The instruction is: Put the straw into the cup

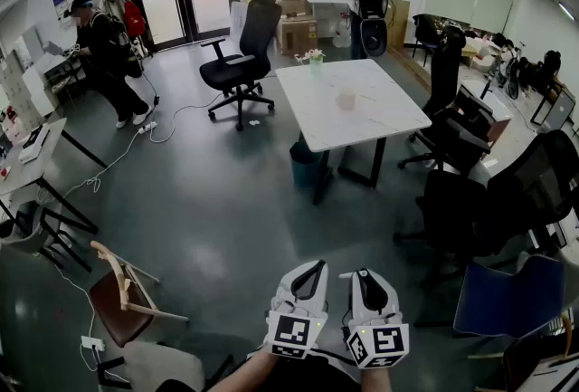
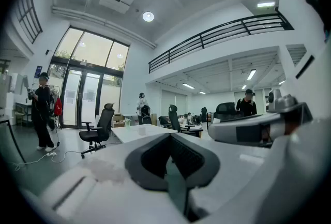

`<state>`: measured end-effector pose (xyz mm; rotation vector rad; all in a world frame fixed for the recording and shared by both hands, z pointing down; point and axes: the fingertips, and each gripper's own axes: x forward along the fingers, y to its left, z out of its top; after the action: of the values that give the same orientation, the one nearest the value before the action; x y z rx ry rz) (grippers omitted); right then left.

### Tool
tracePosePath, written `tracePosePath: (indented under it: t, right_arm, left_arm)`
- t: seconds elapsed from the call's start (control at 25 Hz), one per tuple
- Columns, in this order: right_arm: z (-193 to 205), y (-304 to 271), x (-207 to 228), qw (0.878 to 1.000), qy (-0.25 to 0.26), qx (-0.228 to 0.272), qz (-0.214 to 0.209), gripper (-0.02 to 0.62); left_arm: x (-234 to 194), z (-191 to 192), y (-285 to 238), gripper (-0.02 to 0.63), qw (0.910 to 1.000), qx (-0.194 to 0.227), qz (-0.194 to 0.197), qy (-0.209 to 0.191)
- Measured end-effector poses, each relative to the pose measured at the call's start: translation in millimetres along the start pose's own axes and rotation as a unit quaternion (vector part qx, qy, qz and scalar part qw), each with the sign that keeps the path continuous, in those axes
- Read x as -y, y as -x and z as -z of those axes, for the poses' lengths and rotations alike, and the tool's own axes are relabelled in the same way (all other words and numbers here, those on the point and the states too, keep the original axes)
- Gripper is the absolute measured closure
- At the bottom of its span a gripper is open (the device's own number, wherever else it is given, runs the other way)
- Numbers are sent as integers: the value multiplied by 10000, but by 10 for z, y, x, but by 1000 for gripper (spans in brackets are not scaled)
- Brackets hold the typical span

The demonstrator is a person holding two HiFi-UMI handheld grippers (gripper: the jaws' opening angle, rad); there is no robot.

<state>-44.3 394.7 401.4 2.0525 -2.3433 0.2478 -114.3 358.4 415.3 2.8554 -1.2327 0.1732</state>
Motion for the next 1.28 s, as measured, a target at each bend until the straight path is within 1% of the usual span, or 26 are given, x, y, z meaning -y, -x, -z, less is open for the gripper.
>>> tracePosePath:
  t: [0.24,0.68,0.88,1.0,1.12,1.28]
  right_arm:
    - [13,39,133,9998,-177,71,64,548]
    - [57,129,332,9994,-320,143,24,548]
    - [75,85,399,9989,-442,167,-52,548]
    - [77,48,411,9985,-501,165,-131,548]
    - [77,12,405,9984,-491,190,-219,548]
    - [59,-41,471,9984,-458,221,-248,548]
  left_arm:
    - [82,-7,-32,604,10000,-13,0,-30]
    - [254,21,-66,604,9999,-66,-2,-110]
    - [89,-4,-28,604,9993,-96,-329,-139]
    - [38,3,7,604,9987,-160,-454,-166]
    - [10,20,8,604,9983,-174,-539,-166]
    - [27,-21,-97,604,9984,-94,-529,-180]
